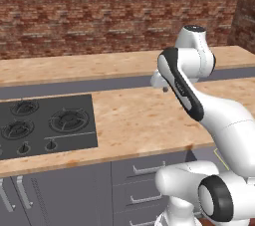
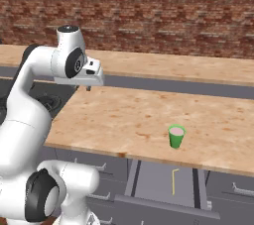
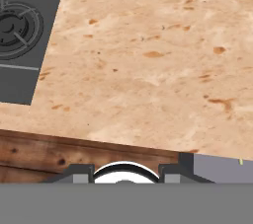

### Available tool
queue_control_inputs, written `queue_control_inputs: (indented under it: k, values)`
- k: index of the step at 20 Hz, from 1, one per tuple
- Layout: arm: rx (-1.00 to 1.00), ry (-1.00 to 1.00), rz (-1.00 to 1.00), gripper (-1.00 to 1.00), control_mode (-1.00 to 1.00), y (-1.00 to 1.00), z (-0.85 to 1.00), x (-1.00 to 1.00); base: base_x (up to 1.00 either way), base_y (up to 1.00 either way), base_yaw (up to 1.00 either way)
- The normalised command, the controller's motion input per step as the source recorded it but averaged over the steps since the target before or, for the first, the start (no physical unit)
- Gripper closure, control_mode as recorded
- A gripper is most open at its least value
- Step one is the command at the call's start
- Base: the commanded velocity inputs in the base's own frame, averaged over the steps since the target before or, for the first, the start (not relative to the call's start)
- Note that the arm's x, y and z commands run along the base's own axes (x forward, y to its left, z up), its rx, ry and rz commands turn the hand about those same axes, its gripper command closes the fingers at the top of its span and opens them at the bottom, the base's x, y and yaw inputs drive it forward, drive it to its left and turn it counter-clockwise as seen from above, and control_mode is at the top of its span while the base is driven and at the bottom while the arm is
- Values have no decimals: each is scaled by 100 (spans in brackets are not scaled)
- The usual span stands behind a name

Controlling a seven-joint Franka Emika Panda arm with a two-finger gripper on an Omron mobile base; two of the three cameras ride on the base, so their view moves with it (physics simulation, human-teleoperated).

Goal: Pick up the straw from the right drawer and put it inside the smoothie cup.

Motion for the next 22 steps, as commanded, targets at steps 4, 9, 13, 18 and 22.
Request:
queue_control_inputs:
  k: [4, 9, 13, 18, 22]
  values:
    - [0, 0, 0, -100, -100, 0, -10, -16, 0, 0, 0]
    - [0, 0, 0, -100, -100, 0, -36, -56, 0, 0, 0]
    - [-2, 0, 0, -100, -100, 1, -45, -39, 0, 0, 0]
    - [-1, 0, -1, -100, -100, 0, -52, -17, 0, 0, 0]
    - [-1, 0, 0, -100, -100, 0, -58, -9, 0, 0, 0]
